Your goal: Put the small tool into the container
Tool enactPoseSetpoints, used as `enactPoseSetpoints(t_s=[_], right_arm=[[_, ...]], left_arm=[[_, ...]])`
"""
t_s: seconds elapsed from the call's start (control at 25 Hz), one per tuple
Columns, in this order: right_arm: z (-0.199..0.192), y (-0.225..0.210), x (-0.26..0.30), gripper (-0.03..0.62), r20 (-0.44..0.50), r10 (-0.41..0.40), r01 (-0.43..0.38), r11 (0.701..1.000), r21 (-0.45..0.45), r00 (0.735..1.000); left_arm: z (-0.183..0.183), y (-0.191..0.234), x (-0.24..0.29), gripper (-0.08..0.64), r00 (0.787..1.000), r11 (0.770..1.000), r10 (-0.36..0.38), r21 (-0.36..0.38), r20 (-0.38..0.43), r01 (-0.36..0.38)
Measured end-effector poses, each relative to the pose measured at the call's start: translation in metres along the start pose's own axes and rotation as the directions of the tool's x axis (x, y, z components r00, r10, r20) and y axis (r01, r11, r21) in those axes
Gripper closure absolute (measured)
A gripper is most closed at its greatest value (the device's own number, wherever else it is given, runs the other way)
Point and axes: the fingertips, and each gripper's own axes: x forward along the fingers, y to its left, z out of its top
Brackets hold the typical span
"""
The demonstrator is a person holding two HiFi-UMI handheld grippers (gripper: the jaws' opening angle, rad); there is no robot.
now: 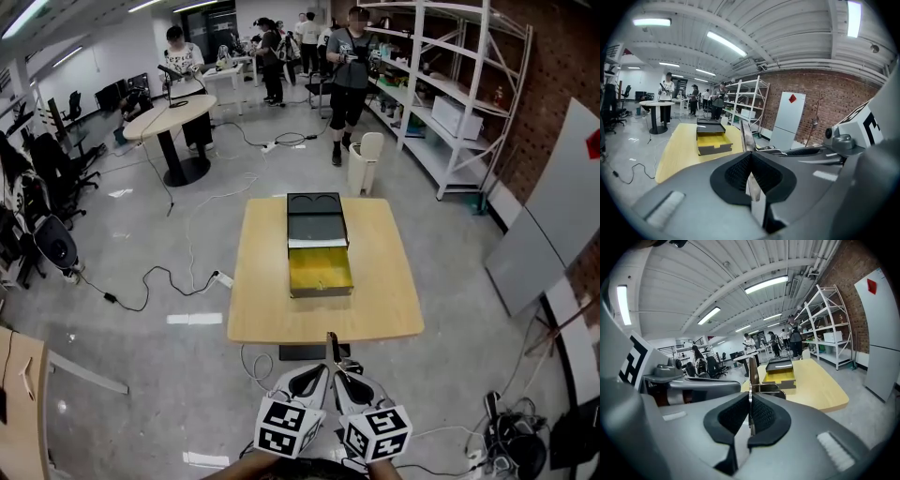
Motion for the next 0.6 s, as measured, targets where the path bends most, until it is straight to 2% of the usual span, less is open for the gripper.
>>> enactPoseSetpoints(t_s=[0.2,0.6], right_arm=[[0.035,-0.006,0.078,0.583,0.000,-0.024,0.024,1.000,0.018,1.000],[0.080,0.023,0.230,0.583,-0.009,-0.053,0.053,0.998,0.030,0.999]], left_arm=[[0.031,0.072,0.036,0.551,1.000,1.000,-0.028,0.003,-0.003,0.028],[0.065,0.229,0.062,0.551,0.999,0.999,-0.048,-0.008,0.011,0.048]])
